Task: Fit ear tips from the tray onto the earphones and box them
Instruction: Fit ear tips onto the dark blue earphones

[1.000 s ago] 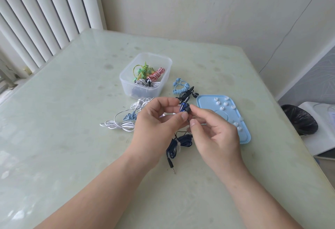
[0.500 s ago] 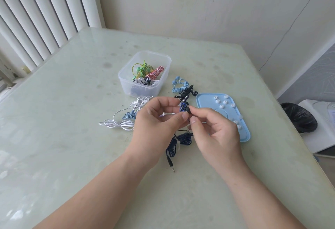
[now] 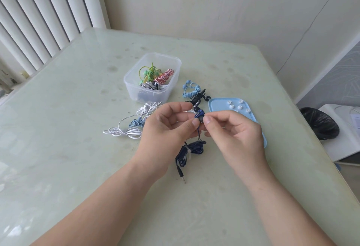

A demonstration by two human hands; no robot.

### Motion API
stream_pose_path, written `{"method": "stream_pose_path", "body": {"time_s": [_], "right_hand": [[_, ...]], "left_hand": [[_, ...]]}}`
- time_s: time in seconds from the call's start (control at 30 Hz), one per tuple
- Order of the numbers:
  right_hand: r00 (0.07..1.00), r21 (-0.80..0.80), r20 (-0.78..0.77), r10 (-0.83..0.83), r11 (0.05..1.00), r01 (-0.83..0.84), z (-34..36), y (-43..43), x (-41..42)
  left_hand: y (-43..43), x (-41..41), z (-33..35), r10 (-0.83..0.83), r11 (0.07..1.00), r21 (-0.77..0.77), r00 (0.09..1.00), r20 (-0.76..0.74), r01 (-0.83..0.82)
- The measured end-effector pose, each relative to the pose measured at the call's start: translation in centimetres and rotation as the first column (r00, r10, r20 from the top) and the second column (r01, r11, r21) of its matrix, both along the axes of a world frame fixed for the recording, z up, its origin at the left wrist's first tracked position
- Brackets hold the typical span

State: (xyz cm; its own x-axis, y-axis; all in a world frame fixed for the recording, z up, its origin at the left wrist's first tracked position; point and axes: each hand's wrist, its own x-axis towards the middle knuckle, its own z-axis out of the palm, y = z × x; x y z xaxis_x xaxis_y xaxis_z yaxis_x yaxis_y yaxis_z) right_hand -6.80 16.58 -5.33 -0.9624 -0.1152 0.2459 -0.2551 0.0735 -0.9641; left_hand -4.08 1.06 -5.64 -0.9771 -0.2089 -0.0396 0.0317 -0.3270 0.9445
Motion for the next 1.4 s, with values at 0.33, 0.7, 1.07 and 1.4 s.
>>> {"method": "stream_pose_path", "body": {"time_s": [0.33,0.7,1.07,1.4], "right_hand": [[0.989,-0.021,0.106,0.102,0.995,-0.100,0.0,0.4,-0.5],[0.975,0.584,0.178,0.133,0.783,-0.213,-0.1,0.8,0.4],[0.964,0.630,0.110,0.243,0.733,-0.257,0.0,0.7,0.9],[0.954,0.327,0.223,0.200,0.907,-0.267,3.6,-0.5,-0.2]], "left_hand": [[-0.3,-0.1,0.0,-0.009,1.000,0.007,1.000,0.010,0.009],[-1.4,-0.4,0.0,0.008,1.000,-0.018,1.000,0.023,-0.008],[-2.4,0.0,0.6,-0.119,0.981,-0.151,0.993,0.028,0.122],[-2.9,0.9,4.6,-0.120,0.904,-0.406,0.991,0.056,0.133]]}}
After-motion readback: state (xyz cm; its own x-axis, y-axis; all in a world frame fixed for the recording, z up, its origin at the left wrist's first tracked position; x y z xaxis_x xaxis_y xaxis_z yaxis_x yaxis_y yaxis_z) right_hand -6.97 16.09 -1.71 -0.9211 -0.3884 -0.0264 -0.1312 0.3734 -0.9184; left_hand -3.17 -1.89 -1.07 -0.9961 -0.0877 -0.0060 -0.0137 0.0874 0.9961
